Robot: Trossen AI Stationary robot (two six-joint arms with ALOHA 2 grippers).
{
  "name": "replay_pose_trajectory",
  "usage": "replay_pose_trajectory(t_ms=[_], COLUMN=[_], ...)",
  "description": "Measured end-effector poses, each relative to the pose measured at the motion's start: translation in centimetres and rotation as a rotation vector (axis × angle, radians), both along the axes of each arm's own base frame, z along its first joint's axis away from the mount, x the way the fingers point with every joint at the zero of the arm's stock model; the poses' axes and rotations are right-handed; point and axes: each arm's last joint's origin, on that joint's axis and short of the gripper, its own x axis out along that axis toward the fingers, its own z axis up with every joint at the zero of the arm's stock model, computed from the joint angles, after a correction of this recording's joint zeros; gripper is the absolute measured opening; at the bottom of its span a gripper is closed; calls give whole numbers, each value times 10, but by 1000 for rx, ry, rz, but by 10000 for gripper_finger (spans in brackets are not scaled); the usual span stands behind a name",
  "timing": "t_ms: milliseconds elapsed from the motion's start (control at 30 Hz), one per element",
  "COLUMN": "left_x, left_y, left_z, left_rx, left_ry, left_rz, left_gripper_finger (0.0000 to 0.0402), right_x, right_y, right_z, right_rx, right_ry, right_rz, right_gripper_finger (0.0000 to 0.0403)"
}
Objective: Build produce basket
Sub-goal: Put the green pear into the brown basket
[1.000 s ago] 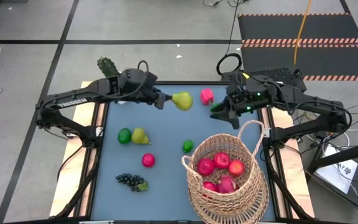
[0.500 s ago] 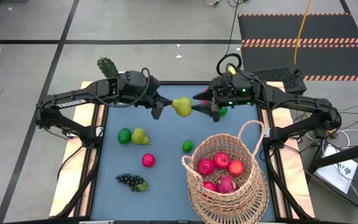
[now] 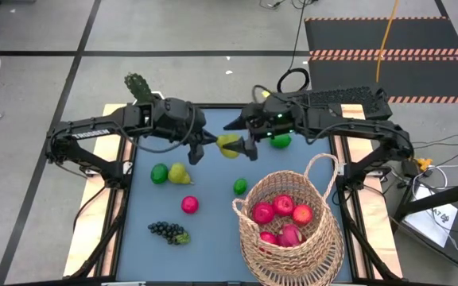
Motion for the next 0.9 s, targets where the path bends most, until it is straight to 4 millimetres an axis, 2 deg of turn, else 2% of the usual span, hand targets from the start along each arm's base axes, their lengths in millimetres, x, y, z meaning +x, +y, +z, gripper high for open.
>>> replay_pose_trajectory(t_ms=[233, 667, 900], left_x=[1, 3, 4], left_y=[-8, -11, -11], left_z=[0, 2, 3], left_rx=[106, 137, 141], left_ry=[9, -16, -34], left_rz=[-103, -131, -131], left_gripper_finger=[11, 14, 11], right_x=[11, 9, 9], right_y=[-4, -2, -2], right_z=[-21, -25, -24], right_rx=[-26, -34, -32], right_ry=[94, 126, 125], right_rz=[51, 88, 88], right_gripper_finger=[357, 291, 268])
